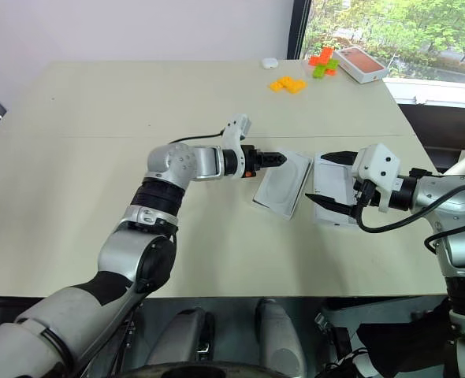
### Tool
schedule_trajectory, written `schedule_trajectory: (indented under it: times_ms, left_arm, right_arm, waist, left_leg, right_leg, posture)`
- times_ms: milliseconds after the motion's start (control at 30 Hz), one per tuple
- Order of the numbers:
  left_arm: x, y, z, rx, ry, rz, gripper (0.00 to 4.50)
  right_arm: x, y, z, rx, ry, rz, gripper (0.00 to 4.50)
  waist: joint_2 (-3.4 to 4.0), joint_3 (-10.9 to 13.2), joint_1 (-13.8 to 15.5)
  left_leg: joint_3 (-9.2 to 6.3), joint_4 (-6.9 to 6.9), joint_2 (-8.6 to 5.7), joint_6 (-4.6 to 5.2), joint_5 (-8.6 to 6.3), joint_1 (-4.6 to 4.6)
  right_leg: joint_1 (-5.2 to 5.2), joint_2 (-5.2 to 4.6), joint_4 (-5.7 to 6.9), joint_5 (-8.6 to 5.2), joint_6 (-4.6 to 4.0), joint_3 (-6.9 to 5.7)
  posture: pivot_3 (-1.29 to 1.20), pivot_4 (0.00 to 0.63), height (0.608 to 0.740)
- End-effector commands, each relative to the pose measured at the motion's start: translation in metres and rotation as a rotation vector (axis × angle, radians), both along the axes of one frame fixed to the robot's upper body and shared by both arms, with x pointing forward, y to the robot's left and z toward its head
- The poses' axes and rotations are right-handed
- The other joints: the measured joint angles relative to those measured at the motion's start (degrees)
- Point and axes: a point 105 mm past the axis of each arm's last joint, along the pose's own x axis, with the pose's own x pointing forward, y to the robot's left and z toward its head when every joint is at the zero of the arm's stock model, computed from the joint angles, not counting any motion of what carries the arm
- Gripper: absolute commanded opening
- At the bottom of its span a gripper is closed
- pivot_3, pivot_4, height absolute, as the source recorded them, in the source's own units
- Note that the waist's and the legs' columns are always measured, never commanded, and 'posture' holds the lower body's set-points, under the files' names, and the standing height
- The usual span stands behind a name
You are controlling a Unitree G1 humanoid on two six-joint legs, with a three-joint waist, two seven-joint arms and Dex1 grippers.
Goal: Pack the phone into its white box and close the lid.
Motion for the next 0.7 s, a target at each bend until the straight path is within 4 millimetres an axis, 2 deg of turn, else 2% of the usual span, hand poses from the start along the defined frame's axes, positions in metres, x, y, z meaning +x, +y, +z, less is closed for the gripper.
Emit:
schedule_trajectory:
  times_ms: [33, 200, 333, 400, 467, 567, 633, 700]
  left_arm:
    - [-0.006, -0.002, 0.013, 0.015, -0.055, -0.045, 3.38]
    - [-0.005, 0.019, 0.019, 0.073, -0.207, -0.043, 3.38]
    - [0.019, 0.070, 0.009, 0.225, -0.390, 0.104, 3.38]
    - [0.024, 0.088, 0.019, 0.268, -0.549, 0.127, 3.38]
    - [0.024, 0.099, 0.028, 0.255, -0.617, 0.135, 3.38]
    - [0.006, 0.117, 0.054, 0.196, -0.815, 0.043, 3.38]
    - [-0.012, 0.132, 0.053, 0.179, -0.868, -0.071, 3.43]
    - [-0.030, 0.142, 0.041, 0.232, -0.910, -0.191, 3.43]
  right_arm:
    - [0.001, 0.003, 0.009, 0.009, -0.050, 0.009, 4.50]
    - [0.004, 0.004, 0.011, 0.036, -0.052, -0.002, 4.50]
    - [0.014, 0.004, 0.009, 0.062, -0.038, -0.061, 4.50]
    - [0.019, 0.005, 0.007, 0.075, -0.014, -0.087, 4.50]
    - [0.023, 0.008, 0.007, 0.086, -0.003, -0.103, 4.50]
    - [0.032, 0.023, 0.009, 0.124, 0.008, -0.110, 4.50]
    - [0.040, 0.034, 0.012, 0.138, 0.013, -0.112, 3.97]
    - [0.048, 0.038, 0.013, 0.119, 0.005, -0.114, 3.29]
  waist:
    - [0.00, 0.00, 0.01]
    - [0.01, 0.00, -0.26]
    - [0.02, -0.01, -1.02]
    - [0.03, -0.01, -1.21]
    - [0.03, -0.01, -1.04]
    - [0.03, -0.01, -0.91]
    - [0.05, -0.02, -1.37]
    - [0.08, -0.04, -1.47]
  left_leg:
    - [0.00, 0.00, -0.01, 0.00, 0.00, 0.00]
    - [-0.01, 0.00, 0.01, -0.01, 0.00, 0.01]
    - [0.00, -0.01, 0.09, -0.06, 0.04, 0.07]
    - [0.00, -0.03, 0.11, -0.08, 0.04, 0.09]
    - [0.00, -0.05, 0.17, -0.08, 0.05, 0.06]
    - [-0.01, -0.04, 0.15, -0.08, 0.04, -0.04]
    - [0.03, -0.05, 0.10, -0.07, 0.04, -0.05]
    - [0.10, -0.06, 0.12, -0.04, 0.02, -0.01]
  right_leg:
    - [0.00, 0.00, 0.00, 0.00, 0.00, 0.00]
    - [-0.01, 0.00, 0.01, 0.00, 0.00, 0.01]
    - [-0.01, 0.01, 0.07, 0.01, -0.02, 0.06]
    - [-0.02, 0.02, 0.08, 0.01, -0.03, 0.06]
    - [-0.04, 0.02, 0.08, 0.01, -0.04, 0.06]
    - [-0.09, -0.08, 0.04, 0.01, -0.04, 0.05]
    - [-0.11, -0.17, 0.03, 0.02, -0.05, 0.05]
    - [-0.13, -0.18, 0.05, 0.02, -0.05, 0.07]
  posture:
    - [0.00, 0.150, 0.740]
    - [0.00, 0.150, 0.740]
    - [0.00, 0.150, 0.740]
    - [0.00, 0.150, 0.740]
    - [0.00, 0.150, 0.740]
    - [0.00, 0.150, 0.740]
    - [0.00, 0.150, 0.740]
    - [0.00, 0.150, 0.740]
